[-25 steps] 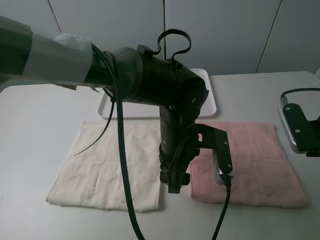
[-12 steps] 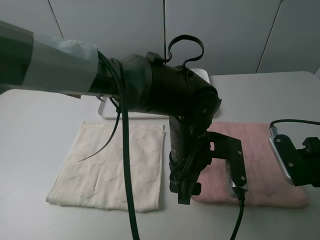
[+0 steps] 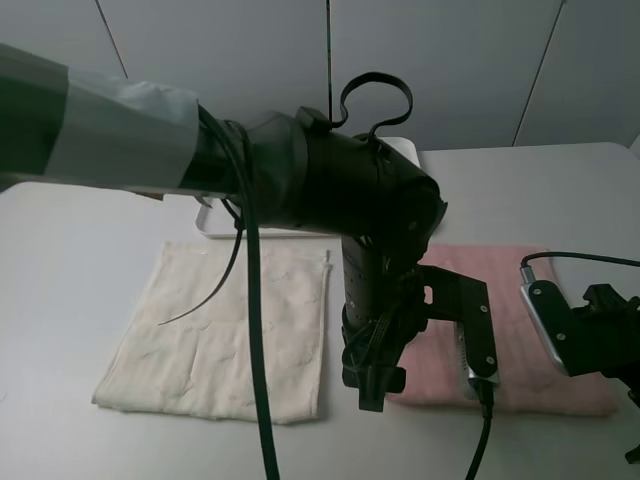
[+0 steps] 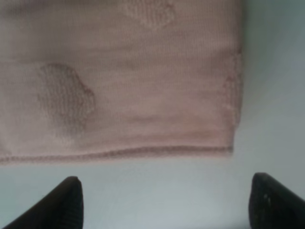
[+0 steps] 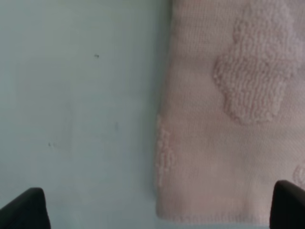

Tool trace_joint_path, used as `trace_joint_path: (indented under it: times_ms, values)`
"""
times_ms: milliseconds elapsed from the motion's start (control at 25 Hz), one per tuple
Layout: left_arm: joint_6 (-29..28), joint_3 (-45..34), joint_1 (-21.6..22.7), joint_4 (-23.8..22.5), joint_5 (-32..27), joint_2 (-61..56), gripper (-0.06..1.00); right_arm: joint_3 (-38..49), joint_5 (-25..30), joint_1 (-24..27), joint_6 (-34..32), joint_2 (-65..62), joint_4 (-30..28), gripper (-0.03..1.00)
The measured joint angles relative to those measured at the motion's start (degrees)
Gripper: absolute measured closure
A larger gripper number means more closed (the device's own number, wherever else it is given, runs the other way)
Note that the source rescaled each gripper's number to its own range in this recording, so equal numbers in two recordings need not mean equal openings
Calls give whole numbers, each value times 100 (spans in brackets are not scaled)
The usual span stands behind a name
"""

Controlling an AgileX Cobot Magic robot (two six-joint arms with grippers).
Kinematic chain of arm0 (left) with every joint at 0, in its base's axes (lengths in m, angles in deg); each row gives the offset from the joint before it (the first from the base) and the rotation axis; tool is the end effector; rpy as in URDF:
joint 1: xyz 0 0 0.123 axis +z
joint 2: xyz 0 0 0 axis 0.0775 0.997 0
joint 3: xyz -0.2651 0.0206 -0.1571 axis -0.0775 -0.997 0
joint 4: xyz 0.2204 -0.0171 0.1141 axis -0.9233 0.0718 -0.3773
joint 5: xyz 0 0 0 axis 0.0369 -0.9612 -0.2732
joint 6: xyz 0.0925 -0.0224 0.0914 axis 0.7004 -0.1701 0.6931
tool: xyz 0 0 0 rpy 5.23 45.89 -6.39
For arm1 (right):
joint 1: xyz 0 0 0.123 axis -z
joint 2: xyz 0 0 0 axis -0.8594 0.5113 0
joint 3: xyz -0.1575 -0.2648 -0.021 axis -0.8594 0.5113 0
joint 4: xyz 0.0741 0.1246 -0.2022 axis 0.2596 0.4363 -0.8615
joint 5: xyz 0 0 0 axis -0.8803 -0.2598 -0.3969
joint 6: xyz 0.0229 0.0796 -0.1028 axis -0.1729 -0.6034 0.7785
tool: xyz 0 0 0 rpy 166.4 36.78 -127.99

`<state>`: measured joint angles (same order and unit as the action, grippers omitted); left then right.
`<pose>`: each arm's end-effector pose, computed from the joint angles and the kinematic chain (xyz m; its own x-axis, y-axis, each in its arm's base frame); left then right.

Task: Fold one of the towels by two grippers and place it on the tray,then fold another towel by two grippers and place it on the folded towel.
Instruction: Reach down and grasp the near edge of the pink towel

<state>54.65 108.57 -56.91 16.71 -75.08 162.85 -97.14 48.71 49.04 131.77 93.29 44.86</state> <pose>0.2130 -0.3881 0.1074 0.1591 0.9843 -0.0764 0.9858 -0.1542 0.0667 0.1487 0.0175 0.1082 0.0119 -0.9972 0.0744 -0.9995 -0.0098 0.0291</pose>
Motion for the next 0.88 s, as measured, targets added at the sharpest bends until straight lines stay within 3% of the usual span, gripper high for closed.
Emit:
trace_joint_path:
  times_ms: [280,880]
  values:
    - [0,0,-365,13,-146,102,2,56,-14,0,0,0,-89,-3]
    - [-270,0,-506,-50,-85,372,2,107,-14,0,-7,20,-139,-3]
